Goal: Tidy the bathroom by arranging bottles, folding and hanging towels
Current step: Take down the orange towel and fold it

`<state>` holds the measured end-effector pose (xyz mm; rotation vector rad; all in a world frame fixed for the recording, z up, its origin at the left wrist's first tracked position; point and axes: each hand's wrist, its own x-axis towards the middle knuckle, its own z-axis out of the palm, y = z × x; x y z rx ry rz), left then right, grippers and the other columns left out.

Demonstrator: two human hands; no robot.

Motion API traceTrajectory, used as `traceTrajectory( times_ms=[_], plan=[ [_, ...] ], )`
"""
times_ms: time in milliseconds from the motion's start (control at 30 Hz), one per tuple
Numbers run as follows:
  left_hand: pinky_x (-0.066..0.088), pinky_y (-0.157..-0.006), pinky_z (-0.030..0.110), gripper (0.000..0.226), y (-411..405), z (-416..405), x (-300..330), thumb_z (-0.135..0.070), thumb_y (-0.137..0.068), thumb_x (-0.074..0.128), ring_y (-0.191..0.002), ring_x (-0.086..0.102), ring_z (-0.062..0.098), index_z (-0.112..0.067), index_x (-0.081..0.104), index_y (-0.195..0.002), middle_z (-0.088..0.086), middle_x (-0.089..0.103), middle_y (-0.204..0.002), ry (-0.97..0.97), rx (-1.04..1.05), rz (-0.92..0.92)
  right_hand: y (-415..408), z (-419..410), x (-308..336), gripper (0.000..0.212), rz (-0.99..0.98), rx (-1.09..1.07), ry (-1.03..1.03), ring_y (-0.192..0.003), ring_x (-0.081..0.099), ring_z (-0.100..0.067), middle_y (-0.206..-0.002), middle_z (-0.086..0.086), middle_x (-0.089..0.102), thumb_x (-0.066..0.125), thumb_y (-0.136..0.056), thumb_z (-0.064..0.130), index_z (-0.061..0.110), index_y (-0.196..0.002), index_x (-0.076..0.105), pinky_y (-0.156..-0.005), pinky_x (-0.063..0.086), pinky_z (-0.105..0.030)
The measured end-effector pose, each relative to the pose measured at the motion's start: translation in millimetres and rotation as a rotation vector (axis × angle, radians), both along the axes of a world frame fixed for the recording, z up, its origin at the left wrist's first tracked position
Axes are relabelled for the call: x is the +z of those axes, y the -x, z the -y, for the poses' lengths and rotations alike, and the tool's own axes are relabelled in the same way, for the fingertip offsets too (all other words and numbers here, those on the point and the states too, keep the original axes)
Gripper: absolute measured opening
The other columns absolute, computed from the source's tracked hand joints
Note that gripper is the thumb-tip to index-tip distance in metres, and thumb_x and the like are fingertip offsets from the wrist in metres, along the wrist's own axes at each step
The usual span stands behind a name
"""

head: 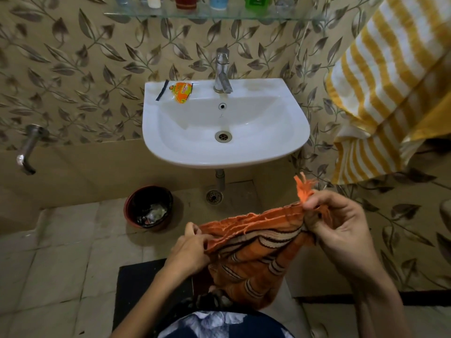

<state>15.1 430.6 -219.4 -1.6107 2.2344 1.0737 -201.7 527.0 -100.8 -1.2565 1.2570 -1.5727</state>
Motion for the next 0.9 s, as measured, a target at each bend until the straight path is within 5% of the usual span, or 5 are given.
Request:
traceTrajectory(
  times_ms=[167, 433, 667, 733, 900],
  plan=[
    [0.036, -0.096, 0.042, 0.033, -7, 11, -15, -0.028, -0.084, 0.062, -0.116, 0.039, 0.018, -0.026, 0.058, -0.117, -0.002, 0.035, -0.127, 0.178, 0.115, 0.172, 18, -1, 0, 0.026, -0.064, -0.116, 0.017, -0.071, 0.064, 0.000, -0.080, 0.013, 0.070, 0.062, -0.075, 0.013, 0.035, -0.087, 0.070, -0.064, 0.055, -0.015],
    [0.036, -0.092, 0.049, 0.011, -32, 45, 41, -0.027, -0.086, 0.058, -0.104, 0.053, 0.023, -0.025, 0.066, -0.093, -0.003, 0.061, -0.101, 0.459, 0.221, 0.071, 58, 1, -8, 0.047, -0.146, -0.365, -0.098, -0.091, 0.064, 0.010, -0.105, 0.017, 0.066, 0.055, -0.086, -0.003, 0.021, -0.127, 0.050, -0.077, 0.052, -0.008],
    [0.048, -0.082, 0.048, 0.005, -46, 62, 118, -0.019, -0.079, 0.069, -0.071, 0.054, 0.015, -0.024, 0.072, -0.080, -0.014, 0.053, -0.070, 0.730, 0.163, -0.233, 69, 15, -16, 0.021, -0.296, -0.393, -0.187, -0.085, 0.060, 0.017, -0.097, 0.007, 0.062, 0.044, -0.094, -0.006, 0.010, -0.099, 0.058, -0.079, 0.047, -0.003],
    [0.049, -0.078, 0.042, 0.006, -49, 65, 129, -0.017, -0.078, 0.070, -0.072, 0.057, 0.016, -0.016, 0.074, -0.082, -0.009, 0.057, -0.077, 0.778, 0.080, -0.294, 72, 18, -11, 0.019, -0.280, -0.380, -0.168, -0.089, 0.061, 0.013, -0.099, 0.008, 0.064, 0.043, -0.095, -0.005, 0.008, -0.098, 0.056, -0.086, 0.049, -0.009],
    [0.043, -0.073, 0.005, 0.013, -61, 72, 158, -0.011, -0.071, 0.074, -0.083, 0.059, -0.005, -0.013, 0.074, -0.083, -0.010, 0.065, -0.087, 0.813, -0.077, -0.509, 79, 20, 10, 0.022, -0.273, -0.439, -0.076, -0.074, 0.061, 0.008, -0.081, 0.015, 0.065, 0.048, -0.096, 0.013, 0.032, -0.089, 0.057, -0.067, 0.051, -0.009]
  ],
)
